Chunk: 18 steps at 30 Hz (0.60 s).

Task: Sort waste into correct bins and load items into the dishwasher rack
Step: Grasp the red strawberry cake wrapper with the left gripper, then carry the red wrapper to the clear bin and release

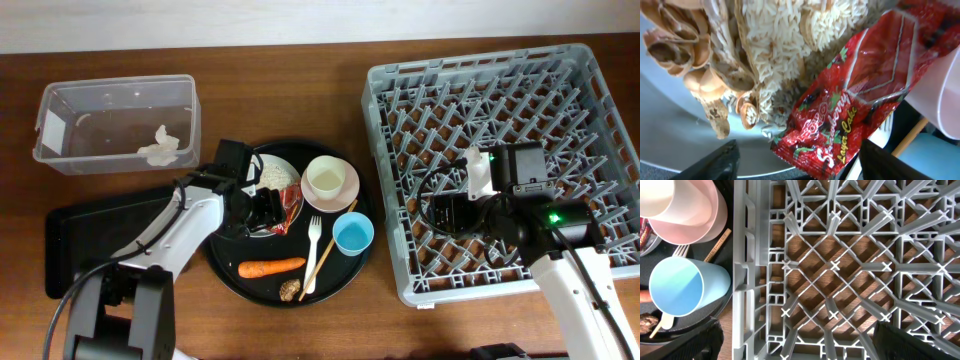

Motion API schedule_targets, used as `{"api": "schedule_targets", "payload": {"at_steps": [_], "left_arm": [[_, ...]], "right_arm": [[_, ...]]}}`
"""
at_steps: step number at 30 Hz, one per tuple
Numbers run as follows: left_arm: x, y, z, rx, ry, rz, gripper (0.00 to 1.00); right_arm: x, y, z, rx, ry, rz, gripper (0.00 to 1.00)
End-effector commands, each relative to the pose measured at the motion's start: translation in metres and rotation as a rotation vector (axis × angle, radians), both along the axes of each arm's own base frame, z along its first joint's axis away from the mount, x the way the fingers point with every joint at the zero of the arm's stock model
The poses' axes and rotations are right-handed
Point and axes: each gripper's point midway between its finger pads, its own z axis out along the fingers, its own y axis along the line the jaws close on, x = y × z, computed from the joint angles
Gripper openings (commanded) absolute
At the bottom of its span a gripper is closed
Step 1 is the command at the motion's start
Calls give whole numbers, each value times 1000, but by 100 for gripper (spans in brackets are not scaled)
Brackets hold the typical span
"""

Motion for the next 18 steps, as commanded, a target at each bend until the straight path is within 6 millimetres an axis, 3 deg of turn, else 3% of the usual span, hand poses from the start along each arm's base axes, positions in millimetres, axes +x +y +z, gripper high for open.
{"api": "schedule_targets", "payload": {"at_steps": [1, 4, 14, 18], "left_arm": [[-7, -10, -12, -12, 43, -14, 68], [-9, -11, -18, -10, 63, -15, 59], [-5, -11, -17, -15, 47, -14, 0], [2, -13, -9, -18, 19, -31, 0]], "right_arm": [[3, 1, 7, 11, -16, -9, 99], [3, 1, 7, 11, -16, -9, 99], [3, 1, 7, 11, -16, -8, 99], [3, 0, 7, 10, -16, -8, 99]]}}
